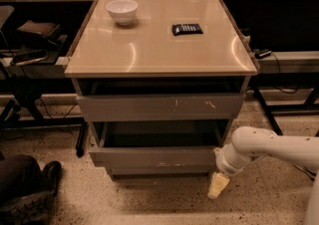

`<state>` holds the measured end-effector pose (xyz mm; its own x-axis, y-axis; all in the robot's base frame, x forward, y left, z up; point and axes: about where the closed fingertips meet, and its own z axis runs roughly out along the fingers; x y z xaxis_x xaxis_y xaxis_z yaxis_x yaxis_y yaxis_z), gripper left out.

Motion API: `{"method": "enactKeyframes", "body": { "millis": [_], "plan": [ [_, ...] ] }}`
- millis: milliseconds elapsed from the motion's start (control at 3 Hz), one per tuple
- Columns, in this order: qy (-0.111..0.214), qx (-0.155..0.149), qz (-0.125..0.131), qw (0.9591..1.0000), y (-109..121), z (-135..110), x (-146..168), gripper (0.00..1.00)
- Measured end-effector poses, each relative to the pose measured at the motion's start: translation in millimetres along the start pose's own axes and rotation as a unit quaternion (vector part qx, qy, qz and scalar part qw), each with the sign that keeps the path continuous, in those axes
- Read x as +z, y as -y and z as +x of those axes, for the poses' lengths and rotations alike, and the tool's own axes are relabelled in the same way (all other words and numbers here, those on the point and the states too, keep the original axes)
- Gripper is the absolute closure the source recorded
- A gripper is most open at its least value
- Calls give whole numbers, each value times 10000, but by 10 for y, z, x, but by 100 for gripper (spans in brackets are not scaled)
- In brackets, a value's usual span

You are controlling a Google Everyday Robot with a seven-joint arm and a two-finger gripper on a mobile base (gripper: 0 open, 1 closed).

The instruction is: Close middle drawer

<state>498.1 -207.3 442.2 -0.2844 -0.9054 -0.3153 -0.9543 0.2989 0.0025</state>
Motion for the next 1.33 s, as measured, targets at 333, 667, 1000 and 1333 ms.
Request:
{"method": "enactKeyframes", "body": {
  "millis": [333,667,1000,1333],
  "plan": [
    [-94,181,-54,9998,-245,64,-54,0],
    [-95,178,-64,9998,-249,66,-45,0],
    [-118,367,-198,9991,-92,123,94,0],
    [38,663,-500,9965,87,272,288,0]
  ]
}}
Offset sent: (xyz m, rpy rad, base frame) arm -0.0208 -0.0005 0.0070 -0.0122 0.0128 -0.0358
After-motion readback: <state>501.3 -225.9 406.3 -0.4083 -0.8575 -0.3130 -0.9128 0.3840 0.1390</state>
